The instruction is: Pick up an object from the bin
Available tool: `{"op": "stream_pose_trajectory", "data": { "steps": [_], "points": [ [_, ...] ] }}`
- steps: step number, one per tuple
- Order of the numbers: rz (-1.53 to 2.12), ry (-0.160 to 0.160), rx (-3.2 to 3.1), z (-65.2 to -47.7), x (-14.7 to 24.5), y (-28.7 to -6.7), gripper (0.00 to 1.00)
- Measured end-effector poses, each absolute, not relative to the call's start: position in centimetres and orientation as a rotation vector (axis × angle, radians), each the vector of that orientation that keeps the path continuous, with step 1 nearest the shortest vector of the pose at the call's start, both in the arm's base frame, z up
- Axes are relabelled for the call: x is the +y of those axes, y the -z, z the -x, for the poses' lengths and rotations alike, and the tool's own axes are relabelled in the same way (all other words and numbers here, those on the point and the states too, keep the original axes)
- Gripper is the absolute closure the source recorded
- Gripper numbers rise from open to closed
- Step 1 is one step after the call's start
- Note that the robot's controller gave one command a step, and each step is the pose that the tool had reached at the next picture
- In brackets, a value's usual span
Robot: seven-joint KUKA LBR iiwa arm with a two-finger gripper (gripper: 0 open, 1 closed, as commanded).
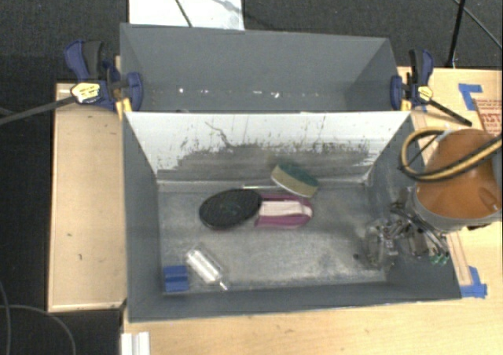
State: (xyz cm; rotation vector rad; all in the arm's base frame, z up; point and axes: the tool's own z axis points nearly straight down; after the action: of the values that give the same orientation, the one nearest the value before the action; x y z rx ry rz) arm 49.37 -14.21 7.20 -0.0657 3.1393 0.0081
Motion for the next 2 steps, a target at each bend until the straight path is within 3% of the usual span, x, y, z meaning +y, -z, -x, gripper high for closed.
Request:
{"op": "stream_pose_trajectory", "data": {
  "steps": [2],
  "points": [
    [0.070,-0.008,3.139,-49.37,-14.21,-7.20,1.00]
  ]
}}
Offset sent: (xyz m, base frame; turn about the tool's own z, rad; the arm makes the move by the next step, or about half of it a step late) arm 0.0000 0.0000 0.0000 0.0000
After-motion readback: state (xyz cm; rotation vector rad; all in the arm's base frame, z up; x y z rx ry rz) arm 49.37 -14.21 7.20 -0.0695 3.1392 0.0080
